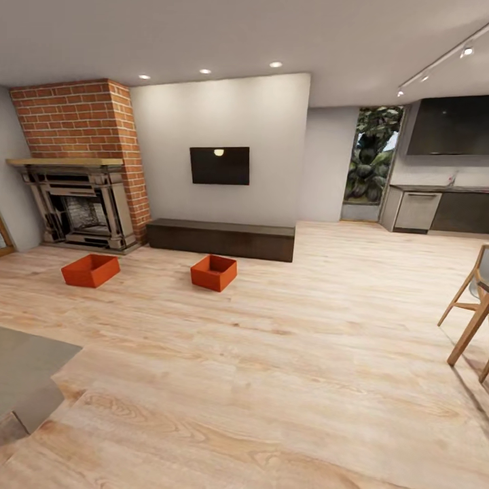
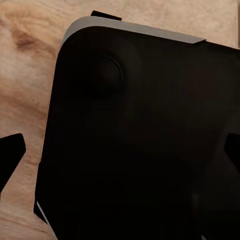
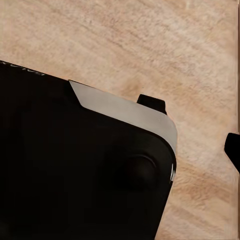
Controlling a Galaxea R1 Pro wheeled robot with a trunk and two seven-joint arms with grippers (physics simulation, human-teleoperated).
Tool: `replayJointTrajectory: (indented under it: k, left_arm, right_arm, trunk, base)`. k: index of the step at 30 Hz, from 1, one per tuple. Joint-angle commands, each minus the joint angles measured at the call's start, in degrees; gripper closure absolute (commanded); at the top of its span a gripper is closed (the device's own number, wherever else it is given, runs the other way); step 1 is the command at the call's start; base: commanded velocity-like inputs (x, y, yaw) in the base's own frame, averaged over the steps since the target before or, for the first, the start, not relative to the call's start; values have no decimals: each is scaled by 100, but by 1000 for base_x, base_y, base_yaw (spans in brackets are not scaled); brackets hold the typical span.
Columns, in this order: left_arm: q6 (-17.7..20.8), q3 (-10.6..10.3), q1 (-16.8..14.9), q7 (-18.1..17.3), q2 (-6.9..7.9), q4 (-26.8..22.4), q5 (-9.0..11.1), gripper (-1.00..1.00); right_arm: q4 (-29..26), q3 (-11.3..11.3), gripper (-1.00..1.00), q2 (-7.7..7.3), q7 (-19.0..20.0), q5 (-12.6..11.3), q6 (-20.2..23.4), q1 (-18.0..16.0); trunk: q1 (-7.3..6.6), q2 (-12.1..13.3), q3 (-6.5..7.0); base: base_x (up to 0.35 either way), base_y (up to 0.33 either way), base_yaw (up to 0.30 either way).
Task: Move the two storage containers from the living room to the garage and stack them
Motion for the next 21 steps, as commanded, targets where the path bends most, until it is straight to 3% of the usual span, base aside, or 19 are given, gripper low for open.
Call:
replayJointTrajectory:
  k: [1, 21]
  left_arm:
    - [-14, 14, -2, 6, -2, 0, 24, -100]
    - [-21, 14, -2, 6, -2, 0, 24, -100]
  right_arm:
    - [16, 13, -100, 0, 16, -5, -33, -7]
    - [16, 9, -100, 0, 16, -4, -33, -7]
  trunk:
    - [3, -2, -5]
    - [3, -2, -5]
  base:
    - [335, 0, 0]
    - [336, 0, 0]
